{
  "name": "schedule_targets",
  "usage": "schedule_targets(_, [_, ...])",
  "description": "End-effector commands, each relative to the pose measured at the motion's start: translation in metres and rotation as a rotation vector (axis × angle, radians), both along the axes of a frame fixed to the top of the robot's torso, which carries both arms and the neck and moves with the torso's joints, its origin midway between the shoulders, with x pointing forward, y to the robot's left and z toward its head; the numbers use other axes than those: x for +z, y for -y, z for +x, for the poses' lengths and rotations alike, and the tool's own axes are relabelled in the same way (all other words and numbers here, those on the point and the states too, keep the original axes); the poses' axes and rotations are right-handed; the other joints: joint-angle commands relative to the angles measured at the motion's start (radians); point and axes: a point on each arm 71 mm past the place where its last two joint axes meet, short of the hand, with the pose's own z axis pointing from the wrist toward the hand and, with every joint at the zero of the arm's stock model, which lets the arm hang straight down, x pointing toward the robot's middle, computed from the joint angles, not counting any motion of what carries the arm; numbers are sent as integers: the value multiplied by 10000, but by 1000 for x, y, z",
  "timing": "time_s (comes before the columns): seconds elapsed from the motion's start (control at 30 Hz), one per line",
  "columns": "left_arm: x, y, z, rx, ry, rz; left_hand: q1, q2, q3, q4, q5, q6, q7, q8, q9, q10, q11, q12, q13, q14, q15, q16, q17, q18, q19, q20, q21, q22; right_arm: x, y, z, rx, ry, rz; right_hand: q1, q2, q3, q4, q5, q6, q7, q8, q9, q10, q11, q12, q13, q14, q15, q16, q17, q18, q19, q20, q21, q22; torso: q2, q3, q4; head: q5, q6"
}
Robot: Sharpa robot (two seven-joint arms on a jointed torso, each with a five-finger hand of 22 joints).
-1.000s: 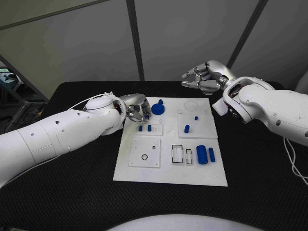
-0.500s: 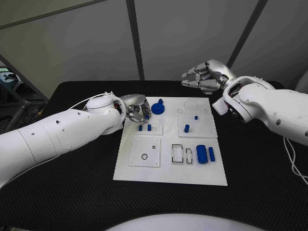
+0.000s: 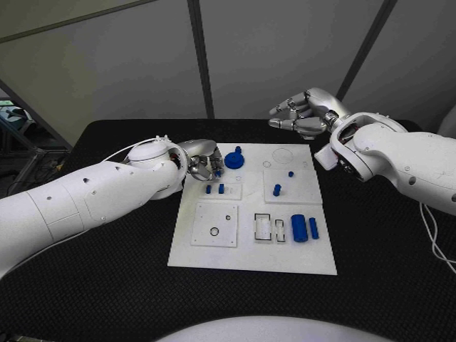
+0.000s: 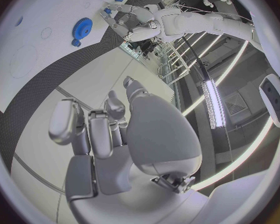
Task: Assemble the parts on the task board
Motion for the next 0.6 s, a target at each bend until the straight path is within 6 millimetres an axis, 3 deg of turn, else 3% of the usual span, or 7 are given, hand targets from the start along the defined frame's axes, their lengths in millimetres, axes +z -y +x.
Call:
schedule_targets(0.03, [0,1,0,4,-46,7,-155,-9,76,-16,-5,-346,60,-280,-128,17,62,-138,-31,-8,59,26,-41,-173,4,57,22,273,1,-1,0,98,46,-1,-29,41,-29,3,53,-69,-12,-37,-16,-52,-14,-5,-1,568,-80,-73,496,89,-64,-1,-69,-14,5,5,-10,7,3])
schedule_targets(0.2, [-1,-1,1,91,-103,76,-279,-117,55,4,-8,-856,140,-696,-343,-75,100,-358,-79,-41,86,9,-143,-157,-29,89,-51,247,1,-1,0,84,40,-6,-30,43,-31,3,52,-72,-12,-37,-17,-76,-13,-32,-33,565,-80,-83,482,95,-77,-1,-89,-46,1,6,-8,4,6])
schedule_targets(0.6, [-1,-3,1,153,-106,102,-322,-156,15,11,-11,-906,189,-778,-388,-165,160,-480,-107,-59,124,-2,-196,-152,-47,116,-92,230,1,0,0,67,43,-10,-30,43,-31,3,52,-72,-12,-37,-17,-76,-13,-32,-33,565,-80,-83,482,95,-77,-1,-89,-46,1,-1,-4,-4,2])
